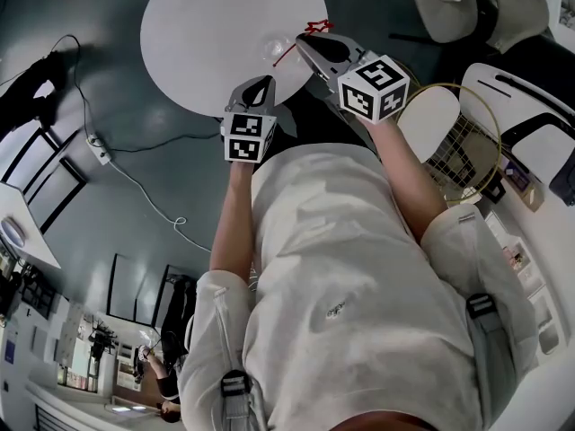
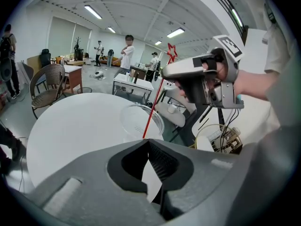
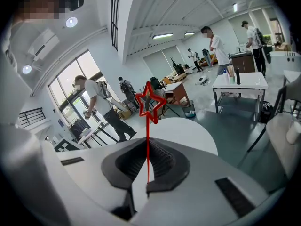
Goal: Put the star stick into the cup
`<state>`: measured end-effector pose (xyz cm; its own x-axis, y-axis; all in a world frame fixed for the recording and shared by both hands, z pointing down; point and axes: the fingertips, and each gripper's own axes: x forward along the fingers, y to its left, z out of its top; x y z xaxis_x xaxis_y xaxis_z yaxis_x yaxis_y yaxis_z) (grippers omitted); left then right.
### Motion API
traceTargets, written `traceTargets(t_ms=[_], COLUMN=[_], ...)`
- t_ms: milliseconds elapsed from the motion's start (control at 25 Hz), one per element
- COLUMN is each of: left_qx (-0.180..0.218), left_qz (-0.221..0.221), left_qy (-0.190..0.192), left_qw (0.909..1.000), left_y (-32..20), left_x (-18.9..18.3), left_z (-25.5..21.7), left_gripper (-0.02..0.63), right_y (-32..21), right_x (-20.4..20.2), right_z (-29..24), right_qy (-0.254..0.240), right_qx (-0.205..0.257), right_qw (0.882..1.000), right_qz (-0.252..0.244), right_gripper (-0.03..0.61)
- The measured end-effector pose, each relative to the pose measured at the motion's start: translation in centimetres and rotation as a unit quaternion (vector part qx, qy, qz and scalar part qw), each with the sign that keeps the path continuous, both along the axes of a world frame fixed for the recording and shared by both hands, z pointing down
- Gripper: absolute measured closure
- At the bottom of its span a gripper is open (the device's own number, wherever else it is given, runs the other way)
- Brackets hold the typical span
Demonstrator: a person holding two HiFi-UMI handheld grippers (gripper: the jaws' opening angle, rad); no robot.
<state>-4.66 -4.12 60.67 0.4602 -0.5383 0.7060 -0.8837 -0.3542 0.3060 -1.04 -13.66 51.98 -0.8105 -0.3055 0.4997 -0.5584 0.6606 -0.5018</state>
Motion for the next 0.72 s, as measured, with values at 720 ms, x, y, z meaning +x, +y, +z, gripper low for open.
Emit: traceTargets(t_ms=[720], left_qx=[-0.012], left_qz=[0.003], left_qy=[0.008], left_qw=[0.9999], left_y=[0.7], left_x=[0.9], left_z=[1.4], left_gripper=[0.603], right_y=[0.9], right_x=[0.2], right_z=[2.9], right_qy=[0.027], right_qx=[-0.021], right_qw=[0.999], right_qz=[-0.001], right_gripper=[0.557])
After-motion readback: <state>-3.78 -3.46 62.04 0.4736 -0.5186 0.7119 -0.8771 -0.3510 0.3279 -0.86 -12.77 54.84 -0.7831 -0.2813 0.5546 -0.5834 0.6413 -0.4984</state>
